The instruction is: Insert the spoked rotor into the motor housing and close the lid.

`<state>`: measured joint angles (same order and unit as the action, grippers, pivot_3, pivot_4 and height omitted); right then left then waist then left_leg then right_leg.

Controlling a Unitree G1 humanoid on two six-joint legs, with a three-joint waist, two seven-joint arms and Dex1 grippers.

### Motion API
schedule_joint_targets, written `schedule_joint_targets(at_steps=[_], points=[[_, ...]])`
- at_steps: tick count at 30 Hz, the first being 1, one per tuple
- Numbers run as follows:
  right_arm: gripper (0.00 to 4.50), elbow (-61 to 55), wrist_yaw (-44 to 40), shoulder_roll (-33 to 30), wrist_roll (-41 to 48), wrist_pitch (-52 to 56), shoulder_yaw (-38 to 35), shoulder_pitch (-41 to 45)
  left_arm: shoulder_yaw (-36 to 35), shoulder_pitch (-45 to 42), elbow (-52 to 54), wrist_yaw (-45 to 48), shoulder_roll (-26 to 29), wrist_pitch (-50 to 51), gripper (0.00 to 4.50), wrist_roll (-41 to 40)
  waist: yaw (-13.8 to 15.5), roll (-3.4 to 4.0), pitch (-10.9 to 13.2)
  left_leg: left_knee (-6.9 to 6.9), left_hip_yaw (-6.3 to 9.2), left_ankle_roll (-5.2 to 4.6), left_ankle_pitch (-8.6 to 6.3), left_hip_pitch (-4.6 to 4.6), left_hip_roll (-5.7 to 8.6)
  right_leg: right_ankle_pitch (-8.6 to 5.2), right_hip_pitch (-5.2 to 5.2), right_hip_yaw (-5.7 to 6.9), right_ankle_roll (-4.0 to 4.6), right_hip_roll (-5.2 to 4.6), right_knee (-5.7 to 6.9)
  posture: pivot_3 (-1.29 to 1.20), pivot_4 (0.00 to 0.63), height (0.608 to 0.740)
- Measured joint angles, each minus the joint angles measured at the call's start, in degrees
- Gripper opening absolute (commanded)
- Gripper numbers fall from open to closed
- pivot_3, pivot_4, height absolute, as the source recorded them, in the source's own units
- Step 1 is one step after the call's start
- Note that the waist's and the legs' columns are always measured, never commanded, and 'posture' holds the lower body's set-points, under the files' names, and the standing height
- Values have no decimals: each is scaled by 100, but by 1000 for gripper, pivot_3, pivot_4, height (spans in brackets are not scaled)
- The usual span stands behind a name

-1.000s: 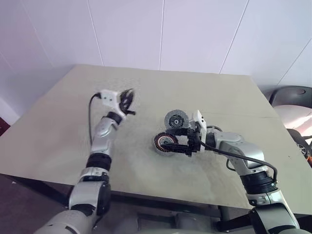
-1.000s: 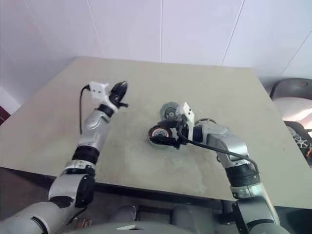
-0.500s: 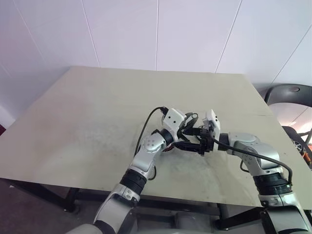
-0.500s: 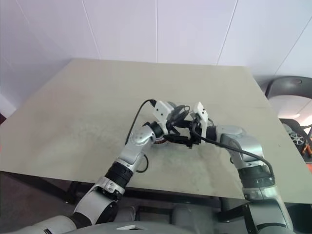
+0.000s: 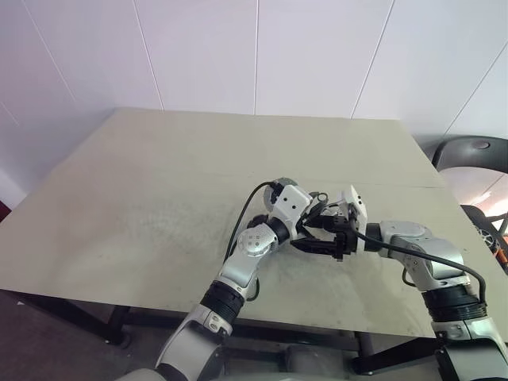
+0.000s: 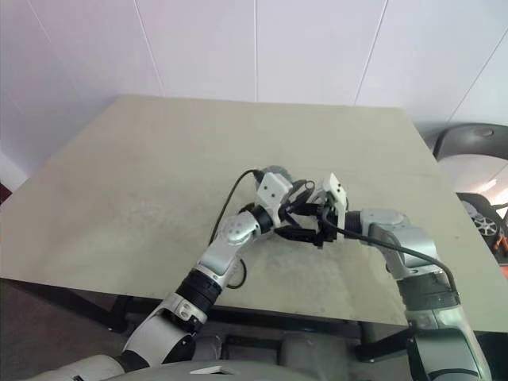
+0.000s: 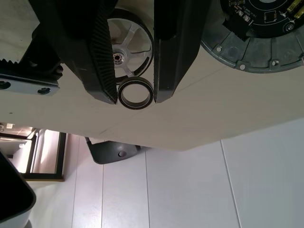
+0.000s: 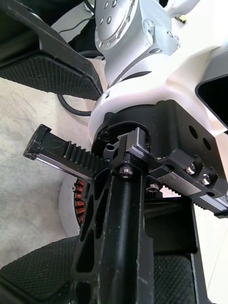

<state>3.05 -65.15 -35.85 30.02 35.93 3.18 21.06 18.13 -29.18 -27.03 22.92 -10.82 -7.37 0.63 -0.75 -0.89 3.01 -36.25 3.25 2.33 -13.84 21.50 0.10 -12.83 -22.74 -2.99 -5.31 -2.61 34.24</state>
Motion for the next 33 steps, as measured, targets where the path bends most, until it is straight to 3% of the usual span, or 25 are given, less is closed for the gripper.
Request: schedule_joint_targets(at_steps=[3,5,7,9,11,15,22,33], points=[[4500,4,6,-18,-1,-107,0,15,-105,14,20,-93,-3,-77,776,-74,-3,0,0,-1,0,0,0,0,0,0,0,0,0,0,0,0,0,740],[4500,12,97,2,-22,-169,18,135,-317,16,242,340,350,-105,776,-543,-49,6,4,1,-2,0,0,-4,0,0,-7,-6,1,5,7,0,0,740],[4500,183,275,-119,-89,-210,-188,183,-1309,-3,478,1194,1820,-175,776,-1399,-209,9,6,13,16,0,0,-18,-3,11,-29,-12,21,26,31,0,0,740],[4500,381,348,-347,-190,-211,-419,75,-2517,-21,304,1436,2785,-78,776,-2019,-257,7,7,12,28,-1,1,-14,-3,10,-55,-8,20,26,66,0,0,740],[4500,479,393,-376,-272,-216,-488,57,-2913,-104,312,1513,2858,-41,776,-2343,-132,9,6,5,31,-1,1,-14,14,3,-41,-7,9,11,69,0,0,740],[4500,387,376,-114,-273,-265,-293,130,-2667,-127,430,1845,2453,307,776,-2522,91,7,7,-42,28,0,0,7,29,0,-10,-19,1,1,40,0,0,740],[4500,387,376,-134,-280,-266,-307,101,-2482,78,807,2509,2681,871,776,-2656,-11,8,7,-48,26,-1,-1,-6,26,3,8,-22,2,4,28,0,0,740],[4500,406,299,-359,-278,-338,-501,83,-1709,393,483,3191,3079,939,776,-1956,-22,10,7,-48,26,-2,-1,-9,24,2,4,-22,2,5,38,0,0,740]])
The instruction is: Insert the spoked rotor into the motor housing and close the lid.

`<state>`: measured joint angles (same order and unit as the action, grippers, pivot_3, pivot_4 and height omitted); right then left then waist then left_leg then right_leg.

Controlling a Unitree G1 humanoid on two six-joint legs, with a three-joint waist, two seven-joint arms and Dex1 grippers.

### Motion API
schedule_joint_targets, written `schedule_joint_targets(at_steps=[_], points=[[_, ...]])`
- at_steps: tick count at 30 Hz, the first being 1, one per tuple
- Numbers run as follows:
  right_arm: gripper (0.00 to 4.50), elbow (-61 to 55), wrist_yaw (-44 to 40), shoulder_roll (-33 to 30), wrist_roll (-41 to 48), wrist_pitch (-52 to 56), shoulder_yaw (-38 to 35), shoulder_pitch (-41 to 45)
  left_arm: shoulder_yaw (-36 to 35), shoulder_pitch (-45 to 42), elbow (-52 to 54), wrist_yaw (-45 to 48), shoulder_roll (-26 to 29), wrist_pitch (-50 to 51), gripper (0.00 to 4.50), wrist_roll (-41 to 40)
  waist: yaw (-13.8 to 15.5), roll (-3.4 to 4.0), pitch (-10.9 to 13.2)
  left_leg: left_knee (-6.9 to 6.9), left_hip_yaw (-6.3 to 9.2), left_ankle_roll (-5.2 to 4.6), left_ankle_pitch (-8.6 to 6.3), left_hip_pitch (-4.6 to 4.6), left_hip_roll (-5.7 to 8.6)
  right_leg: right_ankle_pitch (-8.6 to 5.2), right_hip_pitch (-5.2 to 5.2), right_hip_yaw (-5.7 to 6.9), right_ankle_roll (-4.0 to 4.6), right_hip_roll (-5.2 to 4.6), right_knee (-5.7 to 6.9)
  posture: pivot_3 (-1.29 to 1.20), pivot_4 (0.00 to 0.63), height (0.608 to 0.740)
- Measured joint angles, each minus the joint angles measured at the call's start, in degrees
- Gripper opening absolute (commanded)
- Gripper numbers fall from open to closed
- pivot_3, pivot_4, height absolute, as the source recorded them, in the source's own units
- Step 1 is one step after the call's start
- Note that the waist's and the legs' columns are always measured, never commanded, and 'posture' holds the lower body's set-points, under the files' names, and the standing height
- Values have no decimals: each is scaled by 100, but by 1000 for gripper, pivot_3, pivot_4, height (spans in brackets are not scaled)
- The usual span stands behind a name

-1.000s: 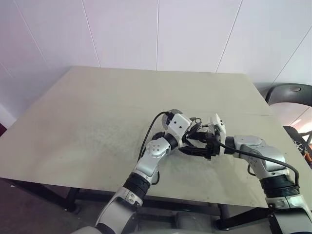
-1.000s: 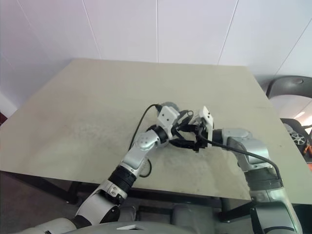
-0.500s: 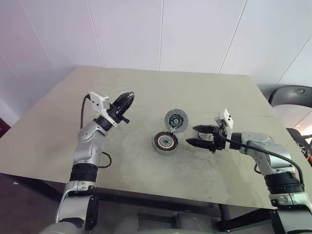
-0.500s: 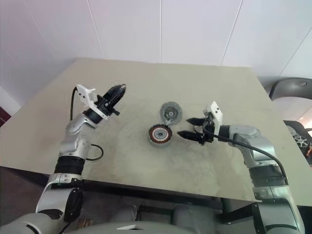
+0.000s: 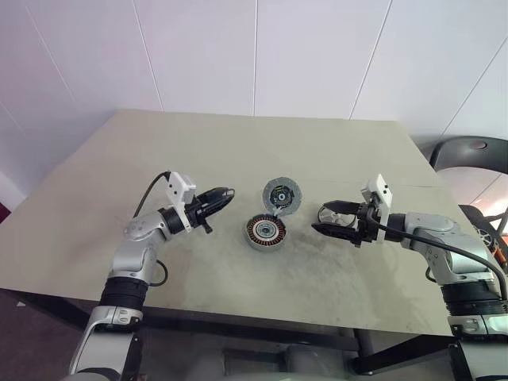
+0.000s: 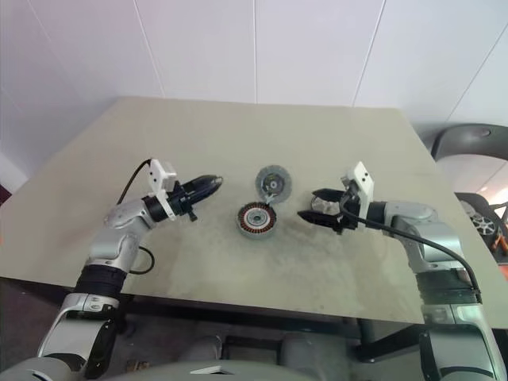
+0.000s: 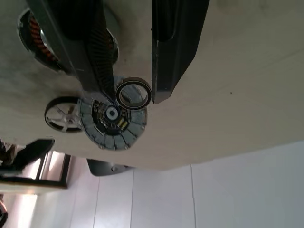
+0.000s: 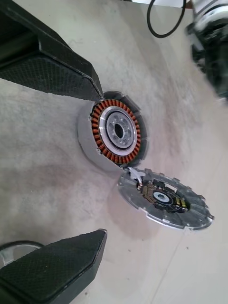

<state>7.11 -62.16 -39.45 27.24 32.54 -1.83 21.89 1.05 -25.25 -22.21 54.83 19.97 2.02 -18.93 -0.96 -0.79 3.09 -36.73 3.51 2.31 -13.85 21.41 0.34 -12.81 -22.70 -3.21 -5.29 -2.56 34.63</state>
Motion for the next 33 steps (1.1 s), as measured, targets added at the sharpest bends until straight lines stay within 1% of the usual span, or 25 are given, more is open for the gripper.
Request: schedule_joint_targets(at_steps=[2,6,10,14,24,33], points=[[4500,1,3,0,-1,-1,-1,-5,80,-41,-337,48,-108,-148,776,159,7,0,0,0,0,0,0,2,0,0,-1,0,0,0,0,0,0,740],[4500,-2,11,14,-1,-5,1,-9,290,-408,-922,141,-309,-550,776,491,28,0,0,-1,0,0,0,5,1,0,-2,0,0,-1,-1,0,0,740],[4500,-5,29,28,0,-6,2,-13,401,-743,-1328,253,-522,-911,776,636,21,0,0,-1,-1,-2,-1,5,1,0,-2,0,-1,-1,-3,0,0,740],[4500,-7,55,38,0,-6,2,-73,457,-846,-1586,440,-562,-1016,776,706,2,0,0,-1,0,-6,-3,4,0,0,-4,0,-1,1,0,0,0,740],[4500,-21,110,49,2,-5,2,-79,632,-900,-1819,721,-542,-1010,776,906,14,0,1,-3,0,-6,-4,5,0,0,-4,0,-1,0,0,0,0,740],[4500,-60,165,105,3,-5,2,-130,767,-946,-1852,634,-787,-1111,776,1118,21,0,1,-3,0,-7,-4,5,0,0,-3,0,-1,0,0,0,0,740]])
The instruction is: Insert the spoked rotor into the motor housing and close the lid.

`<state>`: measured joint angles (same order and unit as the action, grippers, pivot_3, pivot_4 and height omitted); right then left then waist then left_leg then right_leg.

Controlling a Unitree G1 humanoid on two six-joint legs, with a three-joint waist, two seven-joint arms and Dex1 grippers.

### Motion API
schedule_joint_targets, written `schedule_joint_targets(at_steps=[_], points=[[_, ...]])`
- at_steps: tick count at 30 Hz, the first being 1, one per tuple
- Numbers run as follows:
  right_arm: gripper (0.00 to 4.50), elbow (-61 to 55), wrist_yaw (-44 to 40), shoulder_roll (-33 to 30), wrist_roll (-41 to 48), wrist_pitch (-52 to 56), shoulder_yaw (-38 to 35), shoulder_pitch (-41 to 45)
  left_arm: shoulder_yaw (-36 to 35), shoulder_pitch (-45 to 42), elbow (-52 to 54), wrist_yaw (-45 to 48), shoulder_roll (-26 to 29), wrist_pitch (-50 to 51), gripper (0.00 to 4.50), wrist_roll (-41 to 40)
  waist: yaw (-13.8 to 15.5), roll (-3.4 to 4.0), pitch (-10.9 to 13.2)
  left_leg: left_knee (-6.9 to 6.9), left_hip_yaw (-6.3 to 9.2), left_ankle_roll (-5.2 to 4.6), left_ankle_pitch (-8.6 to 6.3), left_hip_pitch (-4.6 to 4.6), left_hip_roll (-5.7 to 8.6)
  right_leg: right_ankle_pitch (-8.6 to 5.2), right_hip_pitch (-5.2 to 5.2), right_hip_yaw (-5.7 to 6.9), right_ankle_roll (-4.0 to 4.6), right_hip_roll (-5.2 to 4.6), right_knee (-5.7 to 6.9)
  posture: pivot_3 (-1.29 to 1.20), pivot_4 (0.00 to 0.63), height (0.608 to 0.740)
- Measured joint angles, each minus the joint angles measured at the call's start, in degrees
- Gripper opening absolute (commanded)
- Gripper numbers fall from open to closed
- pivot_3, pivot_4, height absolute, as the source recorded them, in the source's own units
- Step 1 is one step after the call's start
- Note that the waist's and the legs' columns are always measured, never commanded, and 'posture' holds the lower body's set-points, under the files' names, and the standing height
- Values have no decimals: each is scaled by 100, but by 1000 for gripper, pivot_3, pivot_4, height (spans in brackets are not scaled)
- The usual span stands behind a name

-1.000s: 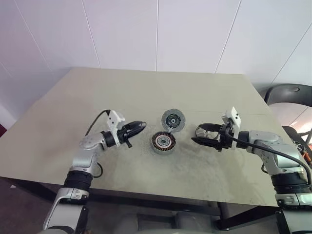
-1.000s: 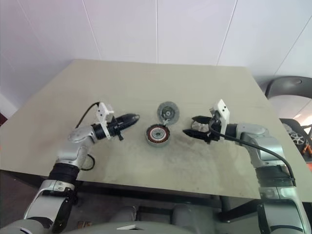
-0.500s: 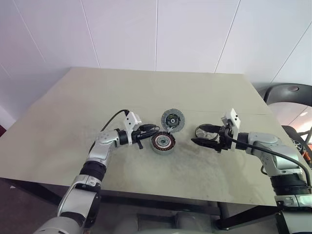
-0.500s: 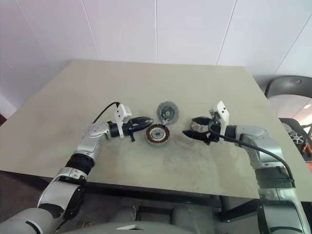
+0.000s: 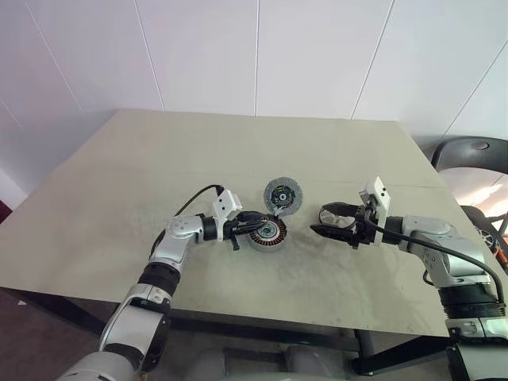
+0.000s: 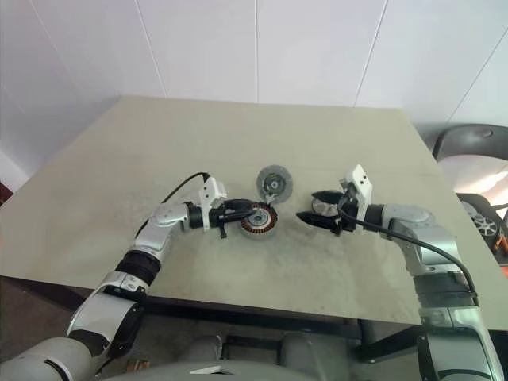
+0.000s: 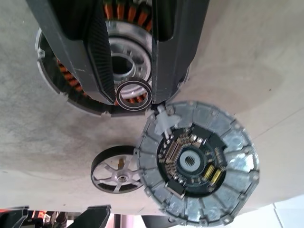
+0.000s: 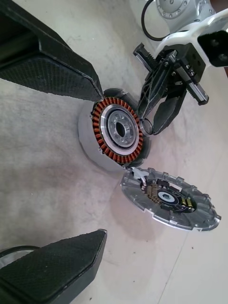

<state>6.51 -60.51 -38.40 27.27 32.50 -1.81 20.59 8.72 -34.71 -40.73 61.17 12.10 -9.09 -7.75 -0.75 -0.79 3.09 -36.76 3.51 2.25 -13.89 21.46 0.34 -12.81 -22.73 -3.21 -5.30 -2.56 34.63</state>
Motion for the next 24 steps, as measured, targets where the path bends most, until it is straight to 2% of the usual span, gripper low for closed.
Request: schedule_joint_targets(at_steps=[24], points=[[4500,-18,103,110,-8,-48,3,-75,102,1,42,88,106,15,776,83,-3,0,0,0,0,-1,0,1,0,0,0,0,0,0,0,0,0,740]])
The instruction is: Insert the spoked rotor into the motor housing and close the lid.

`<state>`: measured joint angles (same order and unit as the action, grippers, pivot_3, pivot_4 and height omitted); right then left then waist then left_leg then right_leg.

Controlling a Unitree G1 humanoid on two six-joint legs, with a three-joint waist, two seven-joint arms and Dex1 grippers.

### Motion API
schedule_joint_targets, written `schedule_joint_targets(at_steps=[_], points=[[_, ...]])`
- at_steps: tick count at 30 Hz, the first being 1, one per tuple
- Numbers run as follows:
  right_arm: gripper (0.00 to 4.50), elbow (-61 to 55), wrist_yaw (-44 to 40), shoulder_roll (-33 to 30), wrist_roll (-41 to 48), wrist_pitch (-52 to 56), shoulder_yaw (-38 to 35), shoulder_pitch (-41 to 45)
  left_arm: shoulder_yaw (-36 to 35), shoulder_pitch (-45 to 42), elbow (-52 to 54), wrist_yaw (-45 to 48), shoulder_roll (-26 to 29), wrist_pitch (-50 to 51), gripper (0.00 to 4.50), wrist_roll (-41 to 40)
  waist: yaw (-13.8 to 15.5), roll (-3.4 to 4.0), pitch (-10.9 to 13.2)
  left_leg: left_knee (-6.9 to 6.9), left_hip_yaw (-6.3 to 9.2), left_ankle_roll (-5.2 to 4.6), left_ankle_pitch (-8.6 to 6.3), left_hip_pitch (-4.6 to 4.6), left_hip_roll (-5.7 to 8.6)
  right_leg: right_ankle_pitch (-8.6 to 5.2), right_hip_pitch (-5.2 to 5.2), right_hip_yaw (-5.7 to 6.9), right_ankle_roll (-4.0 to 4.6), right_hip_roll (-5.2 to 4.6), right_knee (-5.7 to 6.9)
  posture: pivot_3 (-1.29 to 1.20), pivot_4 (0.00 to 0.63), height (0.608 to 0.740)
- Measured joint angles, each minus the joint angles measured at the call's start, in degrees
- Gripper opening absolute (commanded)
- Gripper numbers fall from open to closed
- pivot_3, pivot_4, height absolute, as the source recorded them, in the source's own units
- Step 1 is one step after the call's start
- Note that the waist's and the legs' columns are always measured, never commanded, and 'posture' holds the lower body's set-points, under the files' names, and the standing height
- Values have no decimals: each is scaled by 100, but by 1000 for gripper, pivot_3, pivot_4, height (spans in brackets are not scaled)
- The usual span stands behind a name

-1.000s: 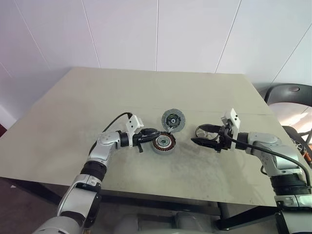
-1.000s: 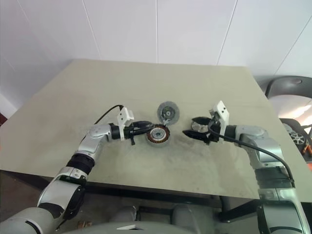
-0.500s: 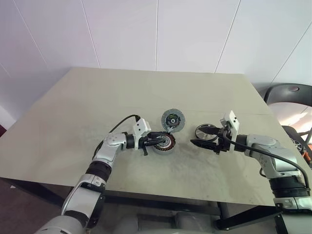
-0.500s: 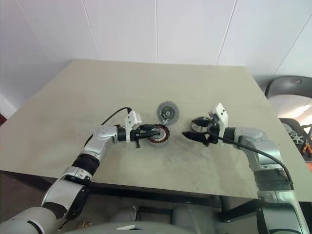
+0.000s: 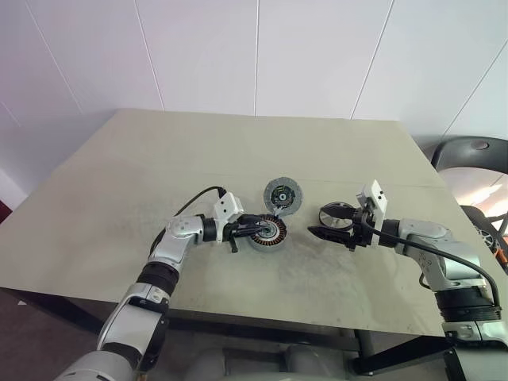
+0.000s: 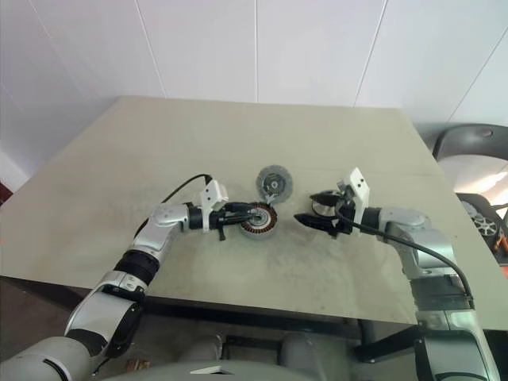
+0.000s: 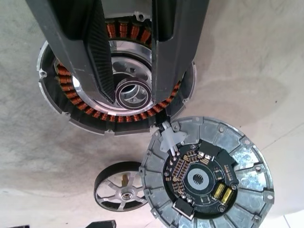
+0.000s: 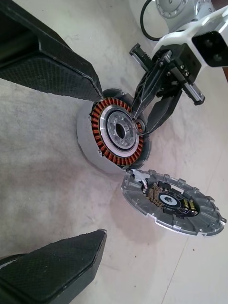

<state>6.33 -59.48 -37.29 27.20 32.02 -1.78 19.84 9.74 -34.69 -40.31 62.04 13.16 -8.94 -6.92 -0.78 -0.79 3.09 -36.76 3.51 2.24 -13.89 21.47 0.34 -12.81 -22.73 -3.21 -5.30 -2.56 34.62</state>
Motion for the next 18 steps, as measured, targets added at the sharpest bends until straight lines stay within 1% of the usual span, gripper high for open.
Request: schedule_joint_targets(at_steps=[18], points=[[4500,-10,66,0,3,-1,-2,-63,-2,-49,-6,113,-38,75,776,-5,-1,0,0,0,0,0,0,0,0,0,0,0,0,0,0,0,0,740]])
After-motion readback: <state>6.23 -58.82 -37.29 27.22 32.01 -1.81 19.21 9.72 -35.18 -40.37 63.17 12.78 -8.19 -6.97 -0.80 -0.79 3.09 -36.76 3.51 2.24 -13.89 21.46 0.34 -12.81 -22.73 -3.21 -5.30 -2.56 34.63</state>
